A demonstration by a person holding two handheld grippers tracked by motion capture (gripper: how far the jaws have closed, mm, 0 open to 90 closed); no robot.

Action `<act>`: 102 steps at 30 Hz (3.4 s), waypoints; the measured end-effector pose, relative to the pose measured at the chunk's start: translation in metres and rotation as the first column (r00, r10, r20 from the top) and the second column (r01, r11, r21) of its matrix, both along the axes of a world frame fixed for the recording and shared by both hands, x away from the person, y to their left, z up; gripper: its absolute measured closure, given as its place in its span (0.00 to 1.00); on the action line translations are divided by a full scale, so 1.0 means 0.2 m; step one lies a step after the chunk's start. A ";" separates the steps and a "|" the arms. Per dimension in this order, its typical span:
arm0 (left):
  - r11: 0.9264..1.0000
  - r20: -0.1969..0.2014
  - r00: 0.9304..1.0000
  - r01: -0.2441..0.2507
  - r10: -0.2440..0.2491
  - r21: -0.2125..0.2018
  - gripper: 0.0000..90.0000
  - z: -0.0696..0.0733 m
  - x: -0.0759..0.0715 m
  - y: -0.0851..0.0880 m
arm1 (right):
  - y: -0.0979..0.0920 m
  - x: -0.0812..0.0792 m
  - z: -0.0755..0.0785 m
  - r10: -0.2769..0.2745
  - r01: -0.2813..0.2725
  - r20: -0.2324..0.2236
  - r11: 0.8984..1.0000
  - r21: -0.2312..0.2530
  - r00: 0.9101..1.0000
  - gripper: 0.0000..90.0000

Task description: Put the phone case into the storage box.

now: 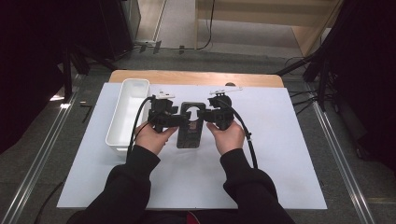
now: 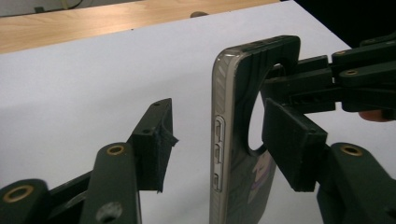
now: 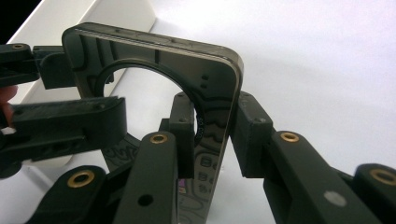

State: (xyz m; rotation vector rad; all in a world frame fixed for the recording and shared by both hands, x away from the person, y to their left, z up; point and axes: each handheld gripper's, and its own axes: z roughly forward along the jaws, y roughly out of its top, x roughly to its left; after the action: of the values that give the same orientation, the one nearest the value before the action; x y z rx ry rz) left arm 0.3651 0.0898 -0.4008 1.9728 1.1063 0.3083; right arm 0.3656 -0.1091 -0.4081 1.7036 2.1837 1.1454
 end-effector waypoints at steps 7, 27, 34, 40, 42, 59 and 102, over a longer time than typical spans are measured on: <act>1.000 0.006 1.000 -0.011 0.011 0.023 0.55 0.00 0.00 0.00 | 0.01 -0.01 0.01 0.002 -0.002 0.003 1.000 0.005 1.000 0.79; 0.999 0.039 0.999 -0.014 0.012 0.052 0.67 0.00 -0.02 -0.03 | 0.01 -0.01 0.01 -0.004 0.004 0.009 1.000 0.008 1.000 0.79; 0.999 0.043 0.999 -0.013 0.010 0.052 0.71 0.00 -0.02 -0.03 | 0.02 -0.01 0.02 -0.008 0.008 0.008 1.000 0.005 1.000 0.79; 0.999 0.040 0.999 -0.017 0.015 0.041 0.78 0.01 -0.02 -0.03 | 0.02 -0.02 0.02 -0.008 0.008 0.006 1.000 0.006 1.000 0.78; 0.999 0.039 0.999 -0.018 0.017 0.038 0.79 0.00 -0.02 -0.03 | 0.03 -0.02 0.02 -0.008 0.008 0.006 1.000 0.009 1.000 0.78; 0.999 0.036 0.999 -0.015 0.013 0.040 0.81 0.01 -0.01 -0.02 | 0.03 -0.02 0.02 -0.010 0.009 0.010 1.000 0.024 1.000 0.78; 0.999 0.024 0.999 0.040 -0.040 0.011 0.83 0.03 -0.01 -0.02 | 0.00 -0.01 0.03 0.041 -0.043 0.049 0.998 0.040 0.998 0.51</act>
State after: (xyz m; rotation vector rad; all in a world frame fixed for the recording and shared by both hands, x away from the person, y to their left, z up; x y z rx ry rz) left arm 0.3622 0.0849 -0.3942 1.9927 1.0511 0.3161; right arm 0.3626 -0.1083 -0.4030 1.6352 2.1918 1.2365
